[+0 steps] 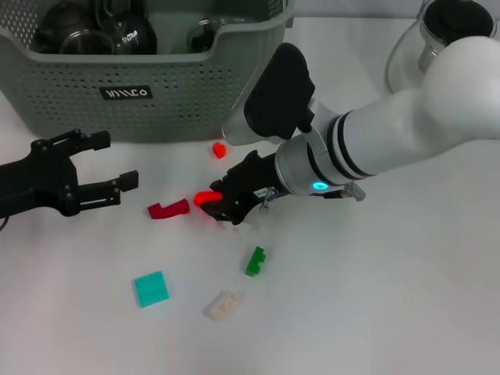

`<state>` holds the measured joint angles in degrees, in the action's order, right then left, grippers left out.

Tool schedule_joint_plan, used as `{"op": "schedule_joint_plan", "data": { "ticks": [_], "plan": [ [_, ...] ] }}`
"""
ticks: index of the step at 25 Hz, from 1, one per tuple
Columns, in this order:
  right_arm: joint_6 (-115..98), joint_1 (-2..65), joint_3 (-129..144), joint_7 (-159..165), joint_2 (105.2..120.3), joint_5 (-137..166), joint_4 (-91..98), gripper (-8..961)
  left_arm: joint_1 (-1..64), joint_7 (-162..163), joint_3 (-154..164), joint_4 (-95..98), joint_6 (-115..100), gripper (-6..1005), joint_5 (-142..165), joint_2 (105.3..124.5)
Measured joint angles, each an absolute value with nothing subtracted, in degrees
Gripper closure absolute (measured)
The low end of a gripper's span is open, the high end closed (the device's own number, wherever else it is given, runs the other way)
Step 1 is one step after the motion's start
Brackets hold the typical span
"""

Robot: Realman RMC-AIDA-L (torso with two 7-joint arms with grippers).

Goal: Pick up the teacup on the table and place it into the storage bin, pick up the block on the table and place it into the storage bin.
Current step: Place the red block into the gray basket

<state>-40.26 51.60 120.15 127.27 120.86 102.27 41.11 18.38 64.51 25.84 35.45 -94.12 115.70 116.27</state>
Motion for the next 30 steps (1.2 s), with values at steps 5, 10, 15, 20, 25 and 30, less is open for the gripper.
{"op": "schedule_joint_plan", "data": {
  "ticks": [5, 10, 15, 20, 25, 30],
  "plan": [
    [-49.1, 49.7, 112.8, 127.6, 120.15, 106.7, 48.8, 623, 17.9, 64.8, 25.7, 35.8, -94.0, 127, 115.7, 115.83],
    [-62.1, 48.8, 101.5, 131.2, 120.32, 114.5, 61.5, 630, 17.0, 64.9, 23.1, 35.9, -94.0, 127, 115.7, 115.57],
    [-70.1, 52.4, 92.3, 135.4, 120.35, 120.5, 73.6, 630, 16.4, 64.7, 20.2, 35.9, -94.4, 127, 115.8, 115.55],
    [-71.4, 60.3, 82.2, 137.7, 120.27, 127.5, 77.5, 631, 16.5, 64.7, 19.7, 35.9, -94.8, 127, 115.5, 115.44],
    [-70.4, 69.1, 73.5, 135.1, 120.21, 133.6, 67.0, 634, 16.8, 64.8, 19.7, 35.9, -95.1, 127, 115.7, 115.61],
    [-65.1, 71.8, 72.3, 133.1, 120.22, 137.0, 56.3, 599, 16.9, 64.7, 19.8, 35.7, -95.1, 127, 115.6, 115.65]
  ]
}}
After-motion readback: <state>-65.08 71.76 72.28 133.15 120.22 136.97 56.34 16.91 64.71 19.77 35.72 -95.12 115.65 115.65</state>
